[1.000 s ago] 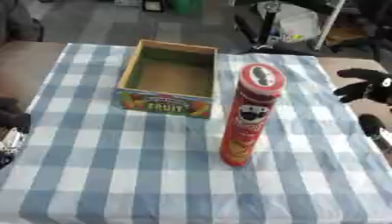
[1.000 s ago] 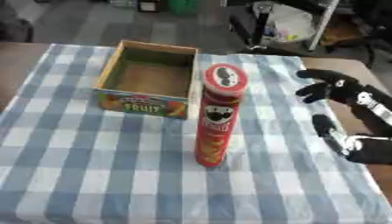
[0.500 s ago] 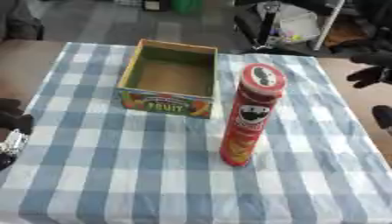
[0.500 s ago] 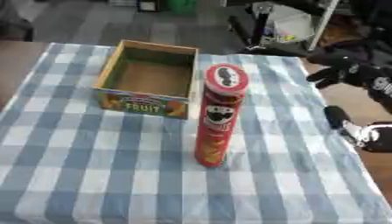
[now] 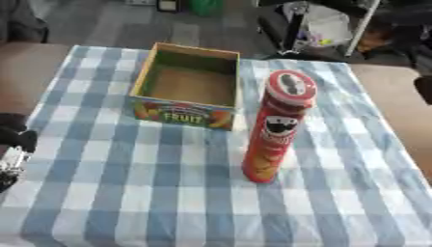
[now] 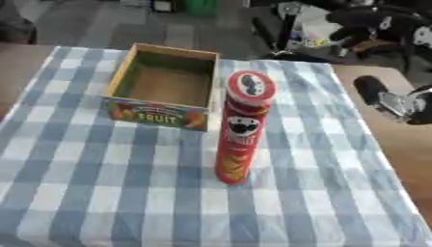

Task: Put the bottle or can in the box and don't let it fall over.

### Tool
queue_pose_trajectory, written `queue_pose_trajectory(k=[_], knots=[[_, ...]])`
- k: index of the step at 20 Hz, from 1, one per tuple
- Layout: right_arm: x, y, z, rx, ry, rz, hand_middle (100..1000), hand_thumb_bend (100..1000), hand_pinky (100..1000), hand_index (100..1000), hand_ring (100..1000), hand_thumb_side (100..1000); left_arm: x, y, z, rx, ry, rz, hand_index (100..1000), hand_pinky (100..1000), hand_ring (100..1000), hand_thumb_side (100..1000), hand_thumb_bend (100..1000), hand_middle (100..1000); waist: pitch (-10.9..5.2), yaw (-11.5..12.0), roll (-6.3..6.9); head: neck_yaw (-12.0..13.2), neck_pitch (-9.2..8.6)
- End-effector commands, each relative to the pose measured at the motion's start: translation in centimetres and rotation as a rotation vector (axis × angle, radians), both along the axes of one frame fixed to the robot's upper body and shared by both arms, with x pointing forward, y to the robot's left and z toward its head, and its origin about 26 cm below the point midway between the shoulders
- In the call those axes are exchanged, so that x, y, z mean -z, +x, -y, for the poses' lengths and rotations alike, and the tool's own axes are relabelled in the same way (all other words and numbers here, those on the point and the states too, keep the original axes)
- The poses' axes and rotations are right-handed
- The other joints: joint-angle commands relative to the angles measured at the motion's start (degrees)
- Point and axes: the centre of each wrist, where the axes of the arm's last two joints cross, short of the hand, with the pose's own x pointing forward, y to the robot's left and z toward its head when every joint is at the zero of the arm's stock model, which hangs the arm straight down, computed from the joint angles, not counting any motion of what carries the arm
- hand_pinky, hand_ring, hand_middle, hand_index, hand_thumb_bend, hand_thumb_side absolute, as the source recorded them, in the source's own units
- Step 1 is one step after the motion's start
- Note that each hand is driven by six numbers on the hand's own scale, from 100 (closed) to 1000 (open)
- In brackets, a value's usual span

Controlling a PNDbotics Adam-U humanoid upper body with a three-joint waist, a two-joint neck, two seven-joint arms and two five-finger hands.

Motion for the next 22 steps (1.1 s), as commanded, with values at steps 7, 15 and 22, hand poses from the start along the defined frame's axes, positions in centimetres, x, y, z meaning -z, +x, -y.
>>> queue_pose_trajectory(k=[7, 15, 22], knots=[[-3.7, 0.7, -3.5, -0.065, -0.225, -0.086, 1000, 121, 899, 1000, 967, 545, -0.6, 0.2, 0.2, 0.033, 0.023, 0.009, 703, 577, 522, 445, 304, 555, 0.00, 0.9, 0.07, -1.0, -0.12], [-4.3, 2.9, -4.7, -0.057, -0.340, -0.108, 1000, 168, 929, 1000, 989, 553, -0.5, 0.3, 0.5, 0.056, 0.026, 0.004, 702, 579, 522, 447, 300, 555, 0.08, 1.4, 0.37, -1.7, 0.13], [-3.3, 5.4, -4.1, 0.008, -0.403, -0.143, 1000, 202, 937, 1000, 1000, 535, -0.5, 0.3, 0.6, 0.066, 0.026, -0.001, 702, 580, 521, 449, 296, 554, 0.11, 1.8, 0.61, -2.1, 0.29]])
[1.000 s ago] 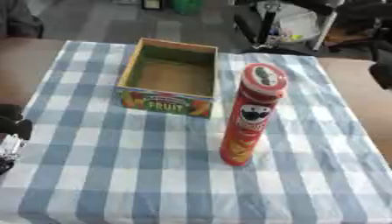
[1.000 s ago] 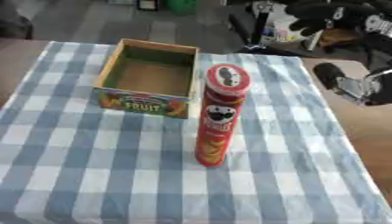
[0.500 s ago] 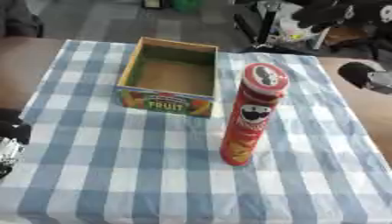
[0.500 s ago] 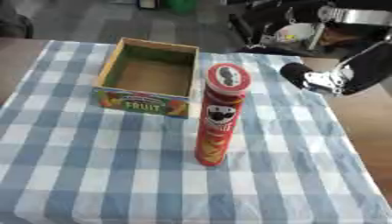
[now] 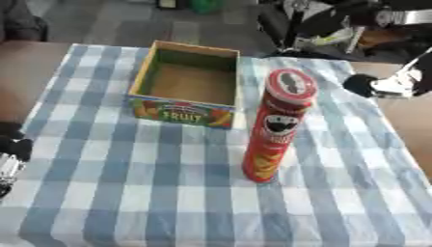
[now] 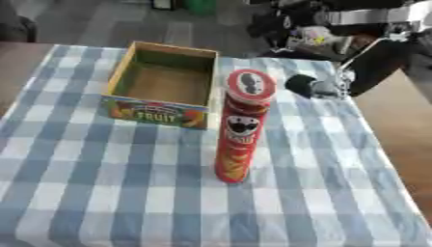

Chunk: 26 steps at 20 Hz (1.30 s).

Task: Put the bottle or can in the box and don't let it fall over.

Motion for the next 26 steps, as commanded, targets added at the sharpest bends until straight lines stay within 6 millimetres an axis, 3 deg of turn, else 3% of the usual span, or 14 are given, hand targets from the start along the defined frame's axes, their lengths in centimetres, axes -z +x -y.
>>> queue_pose_trajectory(k=[1, 11, 26], knots=[[-0.4, 0.9, 0.7, 0.045, -0.037, 0.014, 1000, 203, 939, 1000, 1000, 539, -0.6, 0.1, 0.1, 0.012, 0.009, 0.017, 702, 580, 521, 449, 295, 554, -0.24, 0.2, 0.29, -0.3, 0.33], [0.5, 3.2, 1.3, 0.094, -0.046, 0.000, 1000, 195, 936, 1000, 997, 555, -0.5, 0.2, 0.2, 0.024, 0.008, 0.012, 702, 581, 521, 451, 289, 554, -0.30, 0.8, 0.35, -0.8, 0.39], [1.2, 3.8, 1.5, 0.092, -0.042, -0.036, 1000, 177, 927, 1000, 989, 574, -0.5, 0.2, 0.3, 0.029, 0.009, 0.011, 700, 583, 522, 453, 281, 555, -0.44, 1.5, 0.27, -0.7, 0.39]])
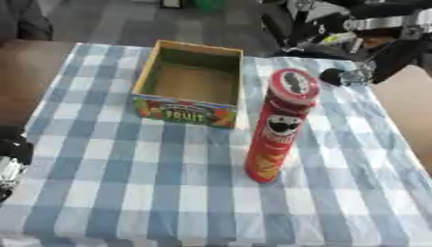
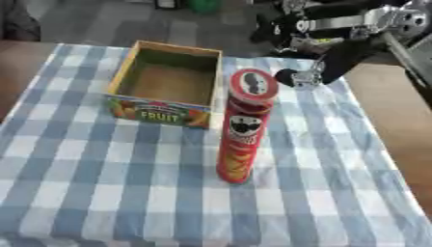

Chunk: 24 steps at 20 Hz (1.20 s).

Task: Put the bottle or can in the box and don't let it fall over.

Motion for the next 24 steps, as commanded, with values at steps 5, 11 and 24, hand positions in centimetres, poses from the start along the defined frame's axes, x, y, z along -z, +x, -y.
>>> queue_pose_trajectory(k=[5, 11, 24], knots=[[-1.3, -0.3, -0.7, -0.046, 0.021, 0.017, 1000, 157, 922, 1000, 983, 592, -0.7, 0.1, 0.0, 0.014, 0.013, 0.023, 700, 584, 523, 454, 278, 556, -0.44, 0.1, 0.31, -0.2, 0.37], [-1.3, -0.1, -1.7, -0.080, 0.039, -0.004, 1000, 148, 922, 1000, 983, 607, -0.7, 0.2, 0.1, 0.019, 0.013, 0.022, 700, 584, 524, 455, 272, 556, -0.44, 0.3, 0.42, -0.4, 0.37], [-0.4, 0.5, -2.7, -0.092, 0.013, -0.007, 1000, 149, 928, 1000, 986, 607, -0.8, 0.2, 0.2, 0.027, 0.010, 0.023, 699, 585, 525, 457, 266, 557, -0.45, 0.7, 0.56, -0.8, 0.37]])
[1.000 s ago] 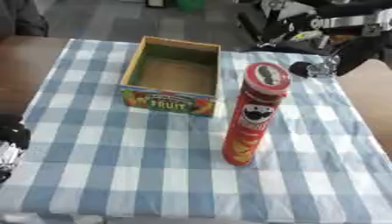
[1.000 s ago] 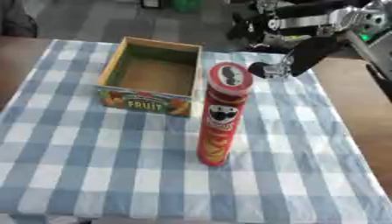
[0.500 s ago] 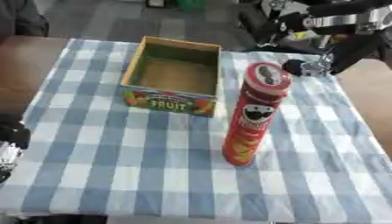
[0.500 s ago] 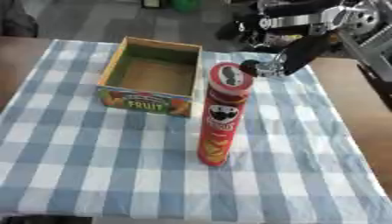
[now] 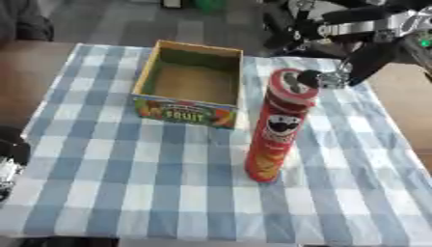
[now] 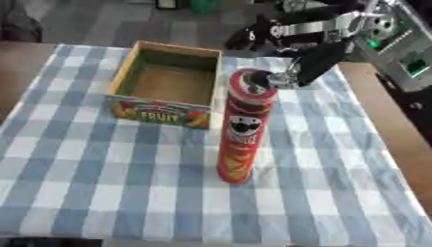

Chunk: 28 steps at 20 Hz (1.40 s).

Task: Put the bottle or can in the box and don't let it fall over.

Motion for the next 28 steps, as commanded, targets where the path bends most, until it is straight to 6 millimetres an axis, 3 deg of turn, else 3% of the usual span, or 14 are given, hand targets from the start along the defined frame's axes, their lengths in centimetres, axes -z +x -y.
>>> queue_pose_trajectory(k=[1, 28], knots=[[-1.14, -0.06, 0.19, -0.003, -0.019, 0.035, 1000, 149, 929, 1000, 987, 603, -0.66, 0.09, 0.13, 0.012, 0.006, 0.022, 699, 585, 525, 457, 264, 557, -0.46, 0.0, 0.23, -0.2, 0.37], [-1.37, -0.07, 0.85, 0.030, 0.034, 0.010, 1000, 138, 914, 1000, 972, 630, -0.59, 0.14, 0.20, 0.012, -0.005, 0.021, 698, 588, 528, 460, 250, 560, -0.70, 0.2, -0.01, 0.7, 0.37]])
